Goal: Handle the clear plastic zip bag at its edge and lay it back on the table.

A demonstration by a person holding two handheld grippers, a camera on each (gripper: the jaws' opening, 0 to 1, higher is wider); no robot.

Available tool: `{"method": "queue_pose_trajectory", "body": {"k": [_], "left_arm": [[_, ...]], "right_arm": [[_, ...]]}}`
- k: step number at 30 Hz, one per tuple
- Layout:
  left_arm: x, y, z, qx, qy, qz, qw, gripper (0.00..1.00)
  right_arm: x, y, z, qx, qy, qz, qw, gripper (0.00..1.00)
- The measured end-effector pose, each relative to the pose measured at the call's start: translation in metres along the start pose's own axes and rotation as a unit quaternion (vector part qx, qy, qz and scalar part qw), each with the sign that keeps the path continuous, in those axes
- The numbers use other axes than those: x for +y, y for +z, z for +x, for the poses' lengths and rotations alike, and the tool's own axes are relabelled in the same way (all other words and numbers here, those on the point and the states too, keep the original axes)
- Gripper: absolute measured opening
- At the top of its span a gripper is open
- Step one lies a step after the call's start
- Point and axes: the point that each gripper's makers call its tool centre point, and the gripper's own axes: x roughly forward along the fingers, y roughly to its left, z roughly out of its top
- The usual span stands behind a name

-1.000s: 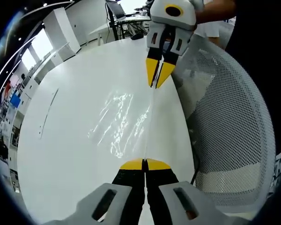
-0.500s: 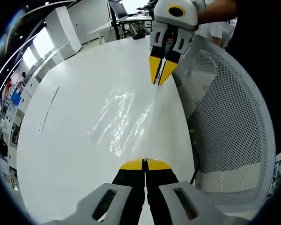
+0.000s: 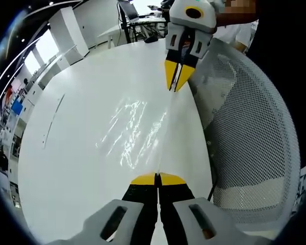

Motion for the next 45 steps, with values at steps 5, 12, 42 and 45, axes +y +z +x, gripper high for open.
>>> {"method": "queue_pose_trajectory", "body": {"k": [5,12,42,45], "left_arm": [[0.001,-0.001,-0.001,0.000,0.002,-0.001,1.0000,0.00],[0.003,-0.001,-0.003,-0.002,0.006,0.002,1.0000,0.00],[-0.013,0.011,0.006,-0.026,0.006,0.040,0.9988,0.00],[-0.014,0.012,0.007,-0.025,0.006,0.042,0.9988,0.00]], "right_arm": [[0.000,-0.001,-0.001,-0.001,0.000,0.000,1.0000,0.00],[0.001,-0.001,-0.003,-0.003,0.001,0.002,1.0000,0.00],[0.004,-0.017,-0.014,0.034,0.000,0.019,0.9992,0.05],[0.003,-0.015,-0.018,0.035,-0.001,0.016,0.9992,0.07]]}}
